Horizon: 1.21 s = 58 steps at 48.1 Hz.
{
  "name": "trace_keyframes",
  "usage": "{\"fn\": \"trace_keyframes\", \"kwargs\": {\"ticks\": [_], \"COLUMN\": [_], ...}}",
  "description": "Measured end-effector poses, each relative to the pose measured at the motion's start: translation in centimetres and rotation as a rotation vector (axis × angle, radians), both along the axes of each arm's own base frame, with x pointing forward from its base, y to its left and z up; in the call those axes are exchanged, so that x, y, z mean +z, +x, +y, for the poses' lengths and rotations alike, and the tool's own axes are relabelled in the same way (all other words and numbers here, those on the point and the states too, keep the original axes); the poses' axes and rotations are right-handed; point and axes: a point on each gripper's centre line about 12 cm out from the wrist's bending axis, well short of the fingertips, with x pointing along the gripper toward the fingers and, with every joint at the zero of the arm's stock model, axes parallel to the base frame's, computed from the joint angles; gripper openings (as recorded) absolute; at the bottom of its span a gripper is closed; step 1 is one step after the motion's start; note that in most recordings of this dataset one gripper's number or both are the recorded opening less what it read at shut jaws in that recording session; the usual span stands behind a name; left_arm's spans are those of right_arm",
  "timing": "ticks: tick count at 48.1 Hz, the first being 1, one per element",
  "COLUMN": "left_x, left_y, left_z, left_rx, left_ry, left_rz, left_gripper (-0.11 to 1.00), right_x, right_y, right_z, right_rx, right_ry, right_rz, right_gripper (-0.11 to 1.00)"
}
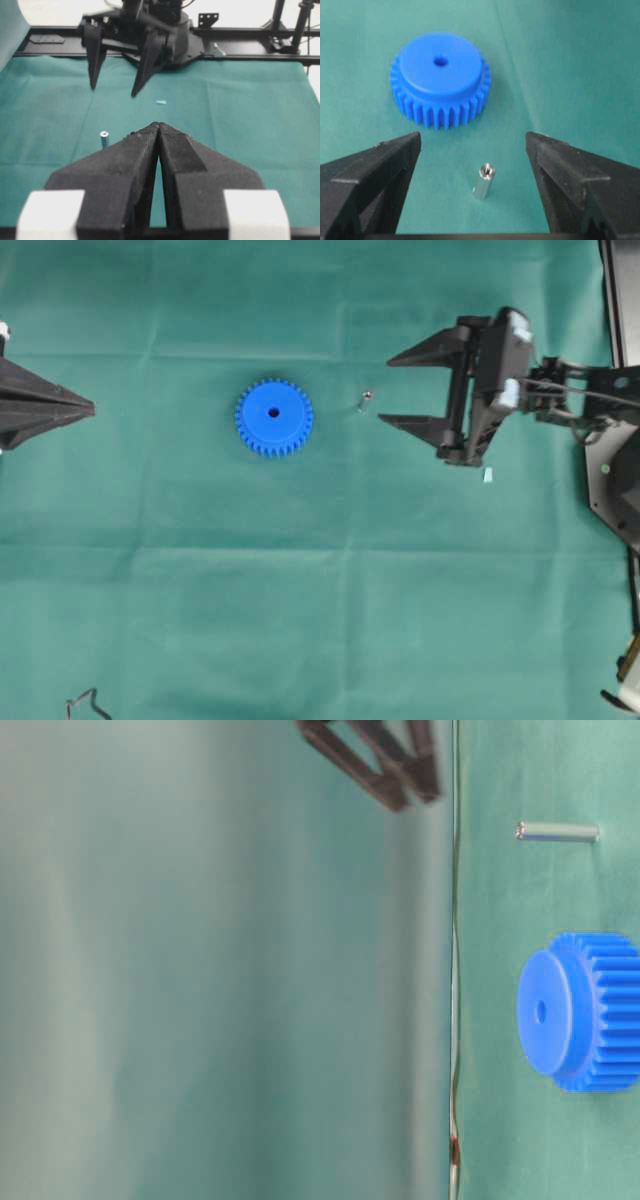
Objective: Insert the shaft into the center hole of the gear.
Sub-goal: 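Move the open right gripper over the upright silver shaft, then lower and close the right gripper around the silver shaft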
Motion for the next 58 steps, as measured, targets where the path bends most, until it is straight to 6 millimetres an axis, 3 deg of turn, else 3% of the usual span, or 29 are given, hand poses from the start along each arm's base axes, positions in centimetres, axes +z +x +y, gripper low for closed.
{"fn": "trace_keyframes", "kwargs": {"ticks": [20, 32, 40, 52, 58], "left_x": [0.0, -0.2, -0.3, -0.3, -0.4], "left_y": [0.0, 0.0, 0.0, 0.0, 0.1], "left_z": [0.0, 0.0, 0.0, 0.0, 0.0], "left_rx": [0.0, 0.0, 0.0, 0.0, 0.0], "left_ry": [0.002, 0.002, 0.002, 0.002, 0.002], "left_rz": [0.006, 0.021, 0.025, 0.028, 0.035], "left_gripper": [0.0, 0.0, 0.0, 0.0, 0.0], "right_x": [-4.7, -5.7, -5.7, -5.8, -5.8], "right_y": [2.0, 2.3, 2.3, 2.3, 2.3], "right_z": [-0.9, -1.2, -1.2, -1.2, -1.2], "right_rx": [-0.045, -0.063, -0.066, -0.066, -0.066], "right_ry": [0.037, 0.05, 0.052, 0.053, 0.056], "right_rz": [0.095, 0.117, 0.118, 0.12, 0.125], "right_gripper": [0.85, 0.77, 0.63, 0.23, 0.19]}}
